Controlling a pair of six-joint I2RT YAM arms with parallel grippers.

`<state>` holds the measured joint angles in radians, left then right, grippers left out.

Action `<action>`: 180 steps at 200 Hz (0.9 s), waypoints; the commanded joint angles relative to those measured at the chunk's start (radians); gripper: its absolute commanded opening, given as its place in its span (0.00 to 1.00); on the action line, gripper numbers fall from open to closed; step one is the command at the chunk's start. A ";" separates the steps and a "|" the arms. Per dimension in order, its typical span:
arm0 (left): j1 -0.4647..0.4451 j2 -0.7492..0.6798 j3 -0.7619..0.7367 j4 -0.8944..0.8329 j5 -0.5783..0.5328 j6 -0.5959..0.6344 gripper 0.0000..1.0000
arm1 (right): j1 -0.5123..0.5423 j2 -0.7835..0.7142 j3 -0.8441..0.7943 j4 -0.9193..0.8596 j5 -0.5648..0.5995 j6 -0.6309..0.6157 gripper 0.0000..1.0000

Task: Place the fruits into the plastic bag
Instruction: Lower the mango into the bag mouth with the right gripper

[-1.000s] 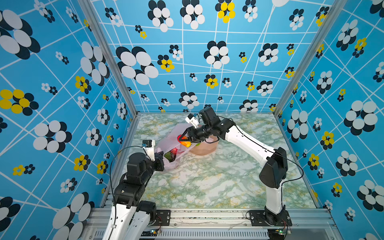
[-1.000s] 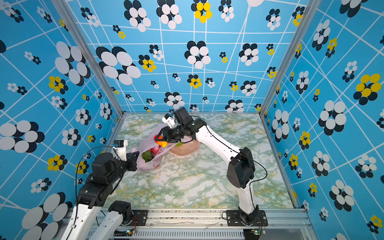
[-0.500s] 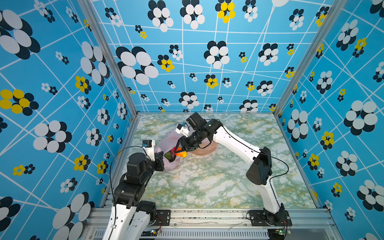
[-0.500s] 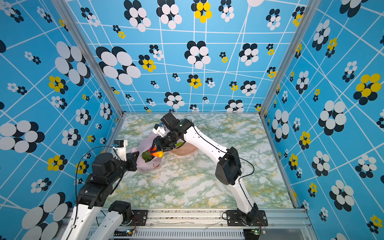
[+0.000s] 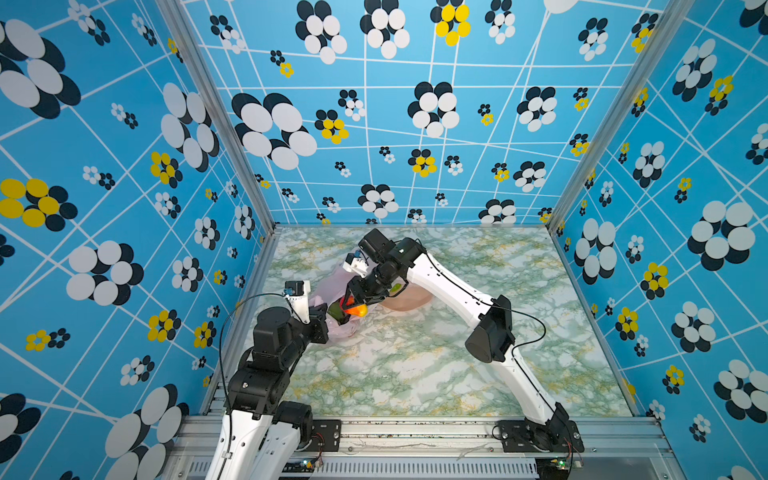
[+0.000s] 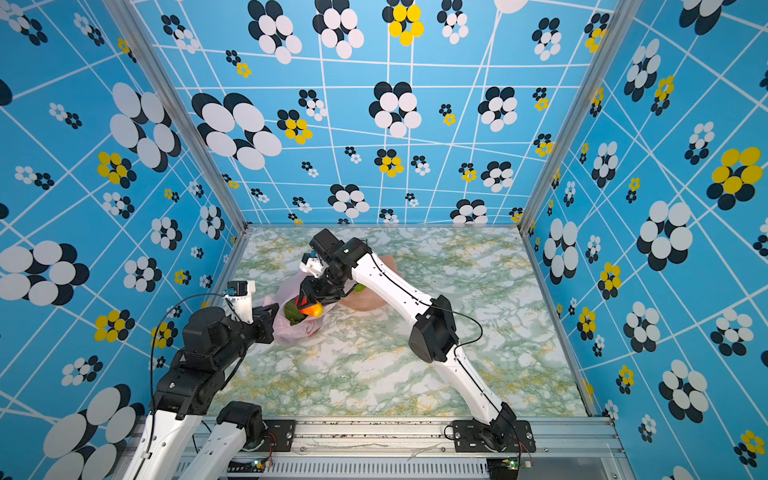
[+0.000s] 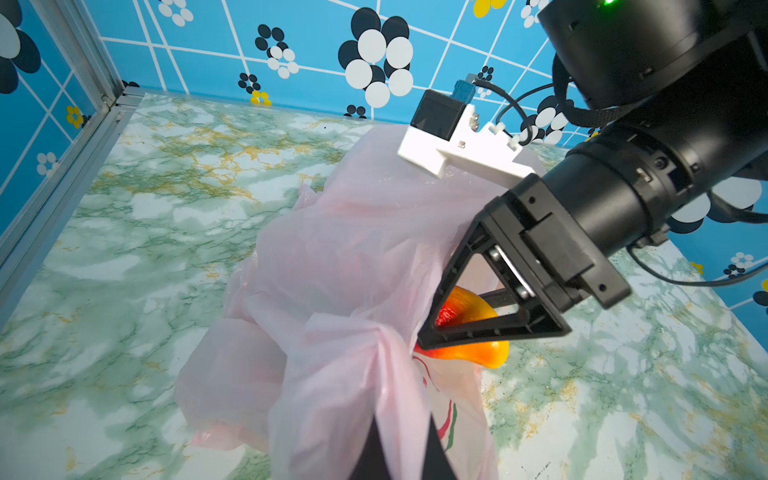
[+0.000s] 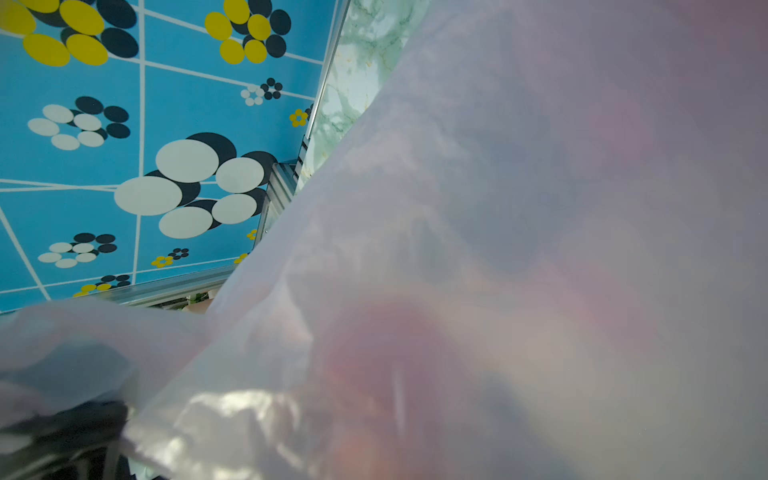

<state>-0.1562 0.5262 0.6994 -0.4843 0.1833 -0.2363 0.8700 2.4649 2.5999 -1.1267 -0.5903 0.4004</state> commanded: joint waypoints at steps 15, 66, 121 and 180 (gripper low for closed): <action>0.006 -0.005 -0.022 0.045 0.078 0.001 0.00 | -0.021 0.034 0.027 0.048 0.110 0.073 0.47; -0.005 0.015 -0.023 0.055 0.129 0.004 0.00 | -0.028 -0.106 -0.263 0.533 0.239 0.243 0.46; -0.005 0.016 -0.023 0.052 0.126 0.009 0.00 | -0.022 -0.094 -0.341 0.721 0.301 0.327 0.47; -0.003 0.027 -0.020 0.044 0.099 0.012 0.00 | -0.005 -0.057 -0.353 0.710 0.198 0.319 0.53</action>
<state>-0.1574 0.5407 0.6926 -0.4557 0.2916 -0.2359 0.8490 2.4104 2.2810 -0.4572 -0.3386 0.7128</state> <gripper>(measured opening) 0.044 0.543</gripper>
